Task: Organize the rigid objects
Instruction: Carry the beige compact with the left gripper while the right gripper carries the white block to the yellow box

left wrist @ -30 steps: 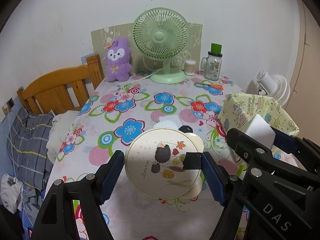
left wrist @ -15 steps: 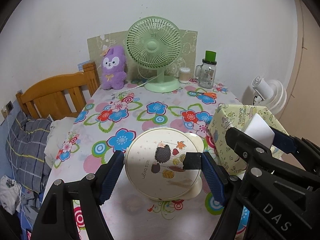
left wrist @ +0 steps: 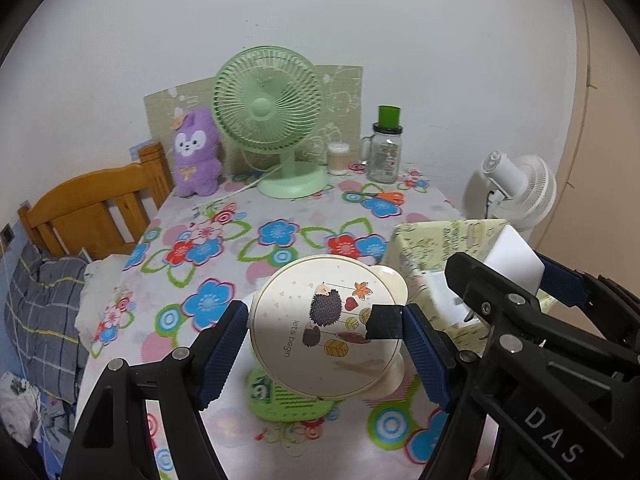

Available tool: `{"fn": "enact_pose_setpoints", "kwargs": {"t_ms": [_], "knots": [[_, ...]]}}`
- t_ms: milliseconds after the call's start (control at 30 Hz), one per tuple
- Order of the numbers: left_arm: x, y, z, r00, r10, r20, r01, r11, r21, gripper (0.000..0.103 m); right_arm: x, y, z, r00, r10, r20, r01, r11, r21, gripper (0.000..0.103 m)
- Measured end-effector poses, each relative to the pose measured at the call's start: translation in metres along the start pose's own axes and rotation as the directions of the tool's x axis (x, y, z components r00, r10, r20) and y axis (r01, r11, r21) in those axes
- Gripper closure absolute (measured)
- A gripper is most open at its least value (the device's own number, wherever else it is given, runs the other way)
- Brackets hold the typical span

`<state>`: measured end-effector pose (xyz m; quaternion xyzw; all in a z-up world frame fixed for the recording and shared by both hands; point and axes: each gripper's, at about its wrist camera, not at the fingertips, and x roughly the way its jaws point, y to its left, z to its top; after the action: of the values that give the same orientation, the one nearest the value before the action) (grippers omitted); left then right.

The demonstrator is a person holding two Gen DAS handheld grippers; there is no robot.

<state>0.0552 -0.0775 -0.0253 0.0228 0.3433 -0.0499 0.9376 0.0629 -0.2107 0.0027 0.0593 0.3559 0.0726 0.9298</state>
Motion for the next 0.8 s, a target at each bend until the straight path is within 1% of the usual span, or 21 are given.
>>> {"fn": "enact_pose_setpoints", "kwargs": {"t_ms": [200, 800], "knots": [[0.008, -0.024, 0.009, 1.0, -0.013, 0.005, 0.013, 1.0, 0.021, 0.024, 0.002, -0.025, 0.005, 1.0, -0.026, 0.009, 0.026, 1.0, 0.014, 0.041], [0.052, -0.095, 0.027, 0.997, -0.062, -0.034, 0.065, 0.994, 0.083, 0.024, 0.027, -0.103, 0.014, 0.996, -0.086, -0.015, 0.087, 0.995, 0.053, 0.041]]}}
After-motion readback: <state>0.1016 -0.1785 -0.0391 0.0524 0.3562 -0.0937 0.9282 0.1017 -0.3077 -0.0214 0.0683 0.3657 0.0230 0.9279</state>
